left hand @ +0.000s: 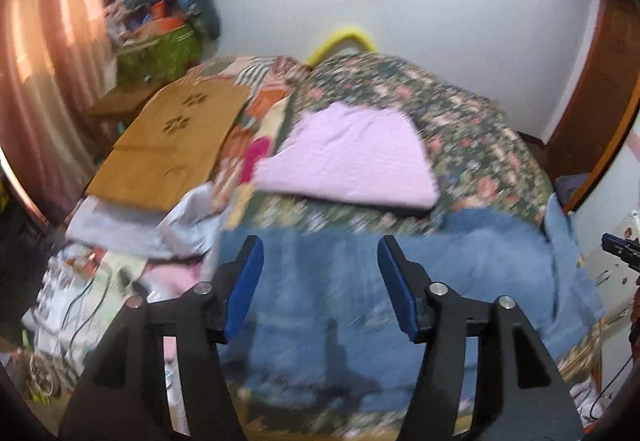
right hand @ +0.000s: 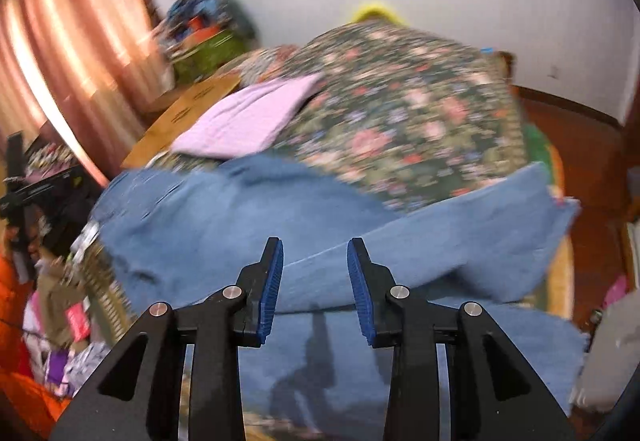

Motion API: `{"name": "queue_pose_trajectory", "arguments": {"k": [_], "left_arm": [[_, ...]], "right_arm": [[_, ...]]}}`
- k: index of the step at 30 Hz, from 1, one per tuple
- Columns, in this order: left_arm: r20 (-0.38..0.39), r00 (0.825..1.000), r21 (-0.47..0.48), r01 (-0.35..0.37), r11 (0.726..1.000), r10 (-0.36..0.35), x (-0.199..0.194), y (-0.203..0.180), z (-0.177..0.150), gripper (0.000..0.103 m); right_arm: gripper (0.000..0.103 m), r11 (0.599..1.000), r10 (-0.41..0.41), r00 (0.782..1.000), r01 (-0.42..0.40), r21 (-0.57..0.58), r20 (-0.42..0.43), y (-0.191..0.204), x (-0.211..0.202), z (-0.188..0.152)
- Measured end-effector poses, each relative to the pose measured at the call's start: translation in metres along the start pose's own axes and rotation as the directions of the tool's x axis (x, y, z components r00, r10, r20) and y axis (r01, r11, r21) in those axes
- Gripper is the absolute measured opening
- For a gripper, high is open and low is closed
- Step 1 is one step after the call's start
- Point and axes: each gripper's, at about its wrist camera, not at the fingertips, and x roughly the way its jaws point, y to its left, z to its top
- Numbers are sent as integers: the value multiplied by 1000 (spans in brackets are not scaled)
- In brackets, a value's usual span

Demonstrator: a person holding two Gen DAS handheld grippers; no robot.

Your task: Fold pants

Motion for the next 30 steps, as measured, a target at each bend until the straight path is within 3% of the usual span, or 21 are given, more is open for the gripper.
{"name": "queue_pose_trajectory", "arguments": {"k": [5,10,14,22,27,30], "left_arm": [[29,998,31,62,998,-63,22,-52,39,68],[19,994,85,105,991,-107,60,-106,70,69],[-14,989,115,150,982,-150,93,-137,82,70],[-87,985,147,160,976,-148,154,-167,83,70],[-123,984,165,147,975,-127,180,-171,80,70],[-135,983,175,144,974,-121,190,-173,75,70]], "right_arm": [[37,992,-104,994,101,68,35,-54,-14,20],[42,979,-158,987,153,138,29,-106,-5,40],[46,962,-196,981,192,192,-2,-149,25,54],[46,921,-208,968,243,305,-142,-224,118,67],[47,900,-225,946,293,322,-232,-248,160,65],[47,903,-205,949,278,327,-239,-256,171,59]]}}
